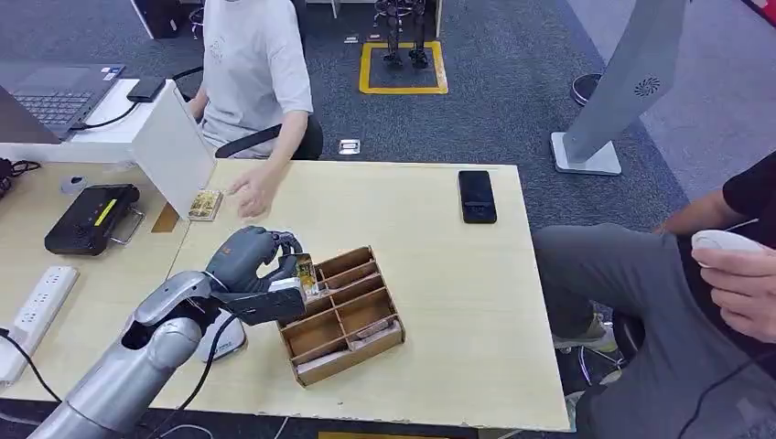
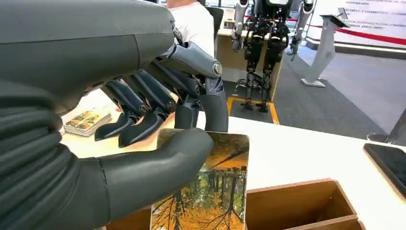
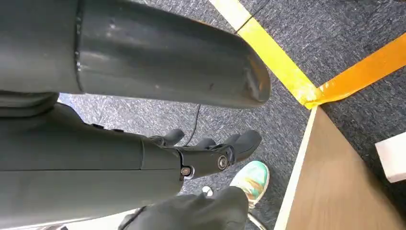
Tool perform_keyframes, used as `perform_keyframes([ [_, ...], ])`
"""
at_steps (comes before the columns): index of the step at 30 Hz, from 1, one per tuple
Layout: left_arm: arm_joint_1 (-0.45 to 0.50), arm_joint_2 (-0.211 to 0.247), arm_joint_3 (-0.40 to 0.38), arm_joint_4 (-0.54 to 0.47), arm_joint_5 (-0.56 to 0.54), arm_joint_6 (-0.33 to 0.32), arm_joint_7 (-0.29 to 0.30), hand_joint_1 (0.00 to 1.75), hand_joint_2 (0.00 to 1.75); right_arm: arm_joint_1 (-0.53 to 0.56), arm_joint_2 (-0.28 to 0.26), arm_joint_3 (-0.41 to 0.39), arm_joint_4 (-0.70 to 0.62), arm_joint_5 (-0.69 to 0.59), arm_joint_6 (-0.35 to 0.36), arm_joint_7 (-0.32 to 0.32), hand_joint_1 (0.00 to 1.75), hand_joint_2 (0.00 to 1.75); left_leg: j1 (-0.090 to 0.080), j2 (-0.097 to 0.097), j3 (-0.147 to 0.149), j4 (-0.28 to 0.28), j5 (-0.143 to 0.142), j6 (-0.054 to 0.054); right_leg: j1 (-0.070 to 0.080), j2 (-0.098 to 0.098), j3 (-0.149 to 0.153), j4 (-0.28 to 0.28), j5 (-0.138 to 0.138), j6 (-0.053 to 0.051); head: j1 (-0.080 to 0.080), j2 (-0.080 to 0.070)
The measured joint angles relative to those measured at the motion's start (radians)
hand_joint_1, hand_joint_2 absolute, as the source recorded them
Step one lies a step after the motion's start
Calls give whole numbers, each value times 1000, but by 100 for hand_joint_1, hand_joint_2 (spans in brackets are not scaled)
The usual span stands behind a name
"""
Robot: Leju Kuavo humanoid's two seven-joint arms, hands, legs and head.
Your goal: Pass the card to the sensor for recognition and then transmit it.
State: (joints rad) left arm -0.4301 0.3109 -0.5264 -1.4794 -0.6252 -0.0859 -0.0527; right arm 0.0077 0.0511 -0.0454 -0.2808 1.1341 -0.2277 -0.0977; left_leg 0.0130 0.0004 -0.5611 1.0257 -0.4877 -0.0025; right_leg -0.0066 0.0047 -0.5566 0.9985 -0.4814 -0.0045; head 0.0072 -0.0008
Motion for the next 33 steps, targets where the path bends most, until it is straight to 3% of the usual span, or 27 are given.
perform_keyframes([
  [2, -31, 29, 3, -2, 26, 58, 51, 175, 175, 4, -3, 0, 0, -5, -12, -11, 0, 0, 2, 0, -1, 0, 1, -2, 1, 1, -2, 0, 1, -1, 0, 0],
  [5, -177, 115, 81, 9, 105, 2, 46, 175, 175, 17, -10, 0, 1, -19, -32, -32, 0, 0, 4, 0, -6, 1, 3, -4, 3, 1, -7, 1, 4, -4, 0, 0],
  [9, -249, 148, 154, 18, 77, -25, 31, 175, 175, 23, -18, 3, 5, -30, -42, -40, 0, 0, 5, 0, -6, 1, 4, -5, 3, 0, -7, 2, 4, -5, -3, 0],
  [26, -255, 156, 177, 19, 48, -19, 45, 175, 175, 21, -22, 22, 11, -39, -42, -40, 0, 0, 5, 0, -6, 1, 4, -5, 3, 1, -7, 2, 4, -5, -3, 0],
  [33, -275, 150, 168, 27, -70, 9, 121, 175, 175, 17, -22, 42, 0, -45, -35, -22, 0, 0, 4, 1, -6, 1, 4, -5, 3, 1, -7, 2, 4, -5, -3, 0],
])
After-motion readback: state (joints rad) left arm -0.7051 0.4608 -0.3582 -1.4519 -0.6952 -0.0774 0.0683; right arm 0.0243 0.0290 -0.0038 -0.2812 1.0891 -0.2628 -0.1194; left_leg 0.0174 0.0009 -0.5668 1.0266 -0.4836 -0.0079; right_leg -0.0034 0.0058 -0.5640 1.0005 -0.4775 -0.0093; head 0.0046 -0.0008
